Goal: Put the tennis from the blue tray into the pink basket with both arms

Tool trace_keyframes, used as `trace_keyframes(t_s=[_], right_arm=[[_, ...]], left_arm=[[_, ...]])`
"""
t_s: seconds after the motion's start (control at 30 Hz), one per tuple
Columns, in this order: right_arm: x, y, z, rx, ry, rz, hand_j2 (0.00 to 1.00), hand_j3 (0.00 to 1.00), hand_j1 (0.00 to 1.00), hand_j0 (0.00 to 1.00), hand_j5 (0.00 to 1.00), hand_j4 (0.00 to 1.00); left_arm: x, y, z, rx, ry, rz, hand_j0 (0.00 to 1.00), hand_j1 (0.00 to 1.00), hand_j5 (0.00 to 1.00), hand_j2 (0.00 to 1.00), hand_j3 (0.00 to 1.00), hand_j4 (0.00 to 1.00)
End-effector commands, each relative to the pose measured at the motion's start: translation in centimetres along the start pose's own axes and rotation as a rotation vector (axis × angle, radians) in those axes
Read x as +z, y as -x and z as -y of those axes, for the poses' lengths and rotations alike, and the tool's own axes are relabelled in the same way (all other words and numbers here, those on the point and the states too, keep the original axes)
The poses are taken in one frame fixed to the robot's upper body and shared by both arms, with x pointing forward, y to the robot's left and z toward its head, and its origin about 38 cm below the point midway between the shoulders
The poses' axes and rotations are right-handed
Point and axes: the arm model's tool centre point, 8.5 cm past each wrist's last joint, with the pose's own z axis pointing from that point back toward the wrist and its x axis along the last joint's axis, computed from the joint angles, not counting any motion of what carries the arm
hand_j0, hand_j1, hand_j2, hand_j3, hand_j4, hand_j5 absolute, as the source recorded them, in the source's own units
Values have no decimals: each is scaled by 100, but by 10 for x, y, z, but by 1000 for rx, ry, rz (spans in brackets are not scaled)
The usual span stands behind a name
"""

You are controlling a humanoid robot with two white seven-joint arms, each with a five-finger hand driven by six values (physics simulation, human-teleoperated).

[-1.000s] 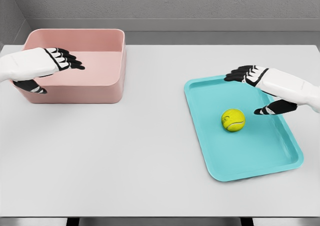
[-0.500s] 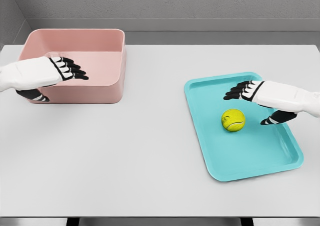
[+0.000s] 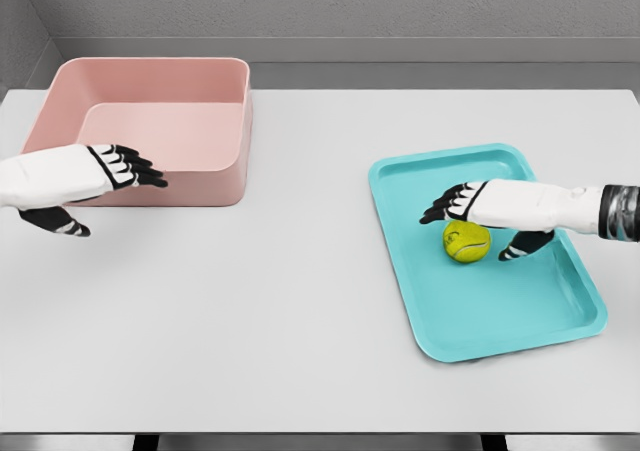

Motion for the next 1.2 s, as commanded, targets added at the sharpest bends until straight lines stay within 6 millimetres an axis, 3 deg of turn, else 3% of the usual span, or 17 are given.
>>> trace_keyframes(t_s=[0.0, 0.2, 0.47, 0.63, 1.1, 1.17], right_arm=[[-7, 4, -8, -19, -18, -7, 100, 100, 100, 100, 100, 100], [-18, 14, -21, -38, -41, -32, 100, 100, 100, 100, 100, 100], [-20, 13, -17, -30, -35, -29, 99, 99, 99, 99, 99, 99], [-21, 12, -19, -34, -52, -23, 79, 79, 79, 79, 79, 79], [-21, 11, -21, -33, -56, -23, 67, 67, 67, 67, 67, 67], [-21, 11, -21, -35, -56, -22, 59, 59, 59, 59, 59, 59]], left_arm=[[4, 1, -3, 19, -15, -4, 100, 100, 100, 100, 100, 100], [11, 3, 3, 57, -12, -14, 100, 100, 100, 100, 100, 100], [14, 1, 15, 85, 11, -12, 100, 100, 100, 100, 100, 100], [15, 1, 17, 84, 18, -15, 100, 100, 100, 100, 100, 100], [23, -8, 21, 76, 53, -3, 100, 100, 100, 100, 100, 100], [25, -8, 21, 75, 55, -7, 100, 100, 100, 100, 100, 100]])
